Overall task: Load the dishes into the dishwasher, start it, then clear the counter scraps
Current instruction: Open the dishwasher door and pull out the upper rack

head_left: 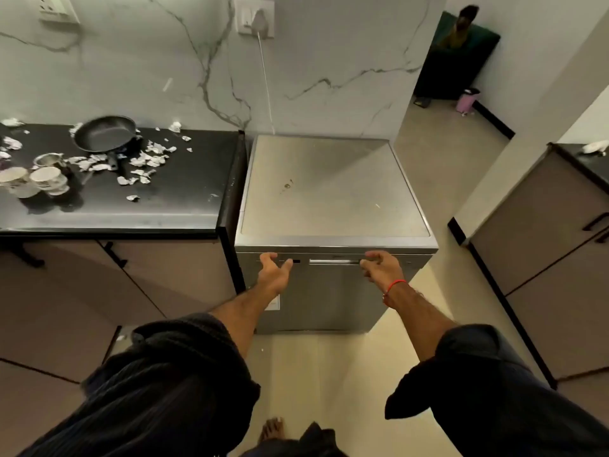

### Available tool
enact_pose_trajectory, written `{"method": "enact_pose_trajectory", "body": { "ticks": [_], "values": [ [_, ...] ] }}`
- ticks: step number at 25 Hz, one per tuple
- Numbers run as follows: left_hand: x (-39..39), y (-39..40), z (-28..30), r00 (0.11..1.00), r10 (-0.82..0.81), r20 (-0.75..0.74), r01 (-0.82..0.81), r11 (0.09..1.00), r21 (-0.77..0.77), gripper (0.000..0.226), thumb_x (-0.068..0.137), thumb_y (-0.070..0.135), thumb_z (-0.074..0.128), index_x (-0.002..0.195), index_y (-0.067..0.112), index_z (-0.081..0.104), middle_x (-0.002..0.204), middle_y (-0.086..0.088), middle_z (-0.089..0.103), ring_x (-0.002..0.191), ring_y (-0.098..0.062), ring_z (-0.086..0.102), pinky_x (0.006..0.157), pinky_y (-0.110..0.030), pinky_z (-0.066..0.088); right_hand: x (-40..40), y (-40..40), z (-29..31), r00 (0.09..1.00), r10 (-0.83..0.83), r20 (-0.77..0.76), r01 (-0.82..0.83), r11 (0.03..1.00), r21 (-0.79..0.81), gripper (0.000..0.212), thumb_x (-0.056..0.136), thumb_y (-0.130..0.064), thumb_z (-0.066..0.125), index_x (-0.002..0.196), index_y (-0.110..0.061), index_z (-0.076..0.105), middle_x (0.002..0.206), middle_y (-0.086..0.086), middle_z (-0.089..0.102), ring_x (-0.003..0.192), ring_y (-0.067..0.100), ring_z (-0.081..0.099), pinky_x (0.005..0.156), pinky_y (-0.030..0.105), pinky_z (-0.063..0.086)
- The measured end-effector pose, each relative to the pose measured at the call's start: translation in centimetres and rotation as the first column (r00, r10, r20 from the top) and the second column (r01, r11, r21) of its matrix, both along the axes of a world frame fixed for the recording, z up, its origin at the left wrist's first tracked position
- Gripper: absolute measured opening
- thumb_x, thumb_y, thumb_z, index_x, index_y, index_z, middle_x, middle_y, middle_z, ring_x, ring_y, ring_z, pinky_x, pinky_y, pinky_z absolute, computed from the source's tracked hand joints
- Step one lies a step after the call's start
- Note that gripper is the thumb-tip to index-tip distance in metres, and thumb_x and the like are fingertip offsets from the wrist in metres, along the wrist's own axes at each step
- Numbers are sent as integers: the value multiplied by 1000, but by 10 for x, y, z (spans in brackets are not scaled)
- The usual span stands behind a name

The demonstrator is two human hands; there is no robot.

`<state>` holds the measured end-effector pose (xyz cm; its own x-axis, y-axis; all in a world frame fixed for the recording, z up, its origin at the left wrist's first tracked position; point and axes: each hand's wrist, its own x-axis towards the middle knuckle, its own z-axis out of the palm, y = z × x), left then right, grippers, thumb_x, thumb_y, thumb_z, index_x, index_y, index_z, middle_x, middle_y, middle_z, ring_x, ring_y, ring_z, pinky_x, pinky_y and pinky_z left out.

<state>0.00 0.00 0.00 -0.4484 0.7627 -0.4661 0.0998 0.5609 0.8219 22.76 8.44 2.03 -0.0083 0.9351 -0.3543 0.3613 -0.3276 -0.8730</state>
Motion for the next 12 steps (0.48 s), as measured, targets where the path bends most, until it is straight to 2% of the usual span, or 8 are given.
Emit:
{"method": "enact_pose_trajectory", "body": {
  "ticks": [2, 3, 5, 6, 8, 10, 12],
  "values": [
    [2, 18, -13, 964, 136, 228, -126, 990, -61, 53, 103, 42, 52, 142, 17, 28, 116, -12, 65, 81, -23, 64, 68, -35, 51, -5, 10, -18, 982, -85, -171, 59, 987, -152, 18, 92, -8, 65, 109, -5, 61, 85, 12, 63, 68, 20, 59, 72, 33, 53],
    [4, 25, -17, 930, 196, 311, -175, 980, -93, 55, 102, 43, 53, 143, 16, 27, 118, -13, 66, 81, -23, 64, 66, -35, 50, -6, 15, -27, 966, -129, -225, 76, 971, -227, 12, 93, -11, 65, 102, -5, 62, 84, 10, 63, 70, 20, 60, 76, 33, 53],
    [7, 42, -26, 836, 312, 451, -275, 950, -148, 61, 100, 46, 56, 145, 14, 30, 122, -15, 67, 88, -26, 65, 65, -36, 51, -9, 25, -39, 915, -235, -327, 107, 924, -366, 10, 94, -16, 65, 94, -6, 62, 96, 14, 64, 87, 27, 66, 90, 38, 53],
    [10, 49, -30, 789, 350, 505, -306, 937, -171, 63, 99, 48, 56, 146, 14, 33, 123, -15, 67, 91, -26, 65, 66, -37, 52, -11, 31, -43, 879, -288, -381, 123, 907, -402, 13, 95, -17, 64, 98, -5, 62, 107, 18, 64, 101, 32, 65, 97, 41, 51],
    [16, 67, -40, 705, 390, 592, -331, 920, -213, 63, 97, 55, 54, 145, 15, 42, 125, -11, 67, 93, -24, 65, 67, -37, 53, -16, 50, -55, 804, -372, -464, 126, 869, -478, 35, 95, -22, 63, 121, 2, 57, 130, 25, 57, 125, 38, 55, 107, 45, 45],
    [25, 86, -47, 648, 421, 635, -355, 904, -238, 62, 96, 60, 51, 142, 18, 46, 128, -9, 65, 95, -22, 64, 68, -37, 52, -22, 67, -67, 737, -447, -508, 115, 823, -557, 60, 96, -30, 60, 142, 1, 40, 145, 26, 45, 135, 38, 44, 112, 45, 40],
    [38, 103, -52, 595, 453, 664, -388, 885, -256, 64, 95, 65, 47, 140, 20, 47, 131, -8, 64, 93, -20, 63, 67, -37, 49, -29, 82, -75, 674, -512, -532, 97, 775, -624, 68, 96, -40, 57, 148, -3, 33, 150, 22, 40, 139, 36, 40, 115, 45, 35]
  ]
}}
